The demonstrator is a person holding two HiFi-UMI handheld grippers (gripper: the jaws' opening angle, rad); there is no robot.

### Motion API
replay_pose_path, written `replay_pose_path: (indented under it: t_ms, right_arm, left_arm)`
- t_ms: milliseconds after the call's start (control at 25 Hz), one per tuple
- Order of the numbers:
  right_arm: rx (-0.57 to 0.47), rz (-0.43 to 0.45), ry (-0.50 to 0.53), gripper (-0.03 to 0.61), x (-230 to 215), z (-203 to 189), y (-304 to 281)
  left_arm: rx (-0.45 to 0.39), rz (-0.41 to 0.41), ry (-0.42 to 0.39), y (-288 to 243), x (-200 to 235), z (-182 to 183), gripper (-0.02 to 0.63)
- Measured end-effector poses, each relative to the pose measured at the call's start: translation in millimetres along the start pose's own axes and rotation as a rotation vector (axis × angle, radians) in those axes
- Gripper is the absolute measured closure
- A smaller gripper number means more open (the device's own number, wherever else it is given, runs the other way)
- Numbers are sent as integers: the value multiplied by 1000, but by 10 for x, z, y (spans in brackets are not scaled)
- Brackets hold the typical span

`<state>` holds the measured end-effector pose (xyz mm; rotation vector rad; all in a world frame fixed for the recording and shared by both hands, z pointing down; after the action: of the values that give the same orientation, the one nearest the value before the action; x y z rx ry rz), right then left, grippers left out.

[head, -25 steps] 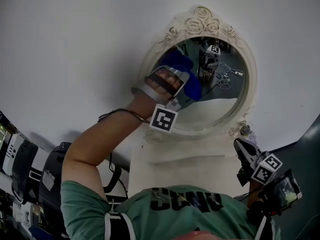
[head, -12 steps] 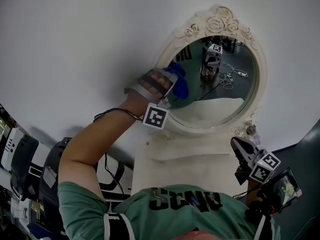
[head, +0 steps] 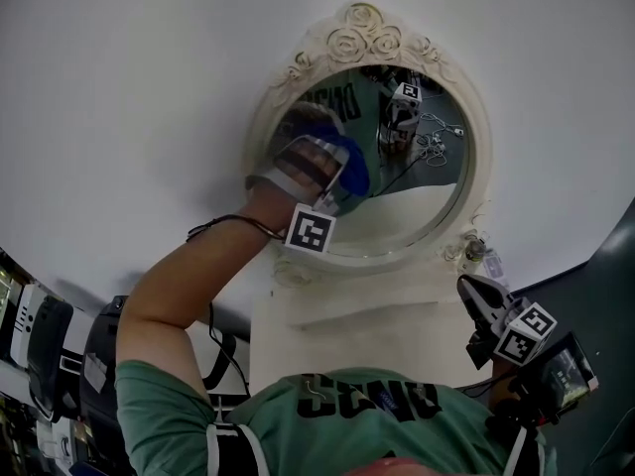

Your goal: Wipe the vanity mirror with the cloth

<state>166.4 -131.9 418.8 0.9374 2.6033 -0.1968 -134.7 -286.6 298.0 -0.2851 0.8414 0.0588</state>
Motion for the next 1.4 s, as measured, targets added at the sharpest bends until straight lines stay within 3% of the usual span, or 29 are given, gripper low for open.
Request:
replay_pose_path:
  t_ms: [160, 360, 520, 680, 1000, 1400]
  right_arm:
    - [-13, -28, -23, 567, -265, 33, 271]
    - [-40, -67, -49, 566, -565, 53, 629]
    - [-55, -105, -72, 567, -759, 46, 897]
    - [-79, -145, -108, 568, -892, 36, 1100]
    - [-53, -95, -80, 568, -659, 83, 834]
    - [28, 31, -8, 567, 184, -45, -75]
  left_arm:
    - [-36, 19, -35, -206, 392, 408, 500]
    - [-122, 45, -21, -501, 990, 943, 500]
    - [-109, 44, -98, -719, 1410, 1323, 500]
    - [-107, 65, -146, -823, 1556, 1500, 500]
    - [-125, 87, -104, -519, 1252, 1235, 500]
    - [-13, -51, -25, 359, -396, -97, 500]
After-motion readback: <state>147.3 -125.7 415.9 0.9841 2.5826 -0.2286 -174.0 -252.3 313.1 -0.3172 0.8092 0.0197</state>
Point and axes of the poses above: the fingertips, and each gripper's own axes: y backward along the fingers, x to its left, z out of its top, the point moved 10 cm from there along y, backward along the fingers, and after that the axes turned 12 degrees about -z, right-handed, at the moved point
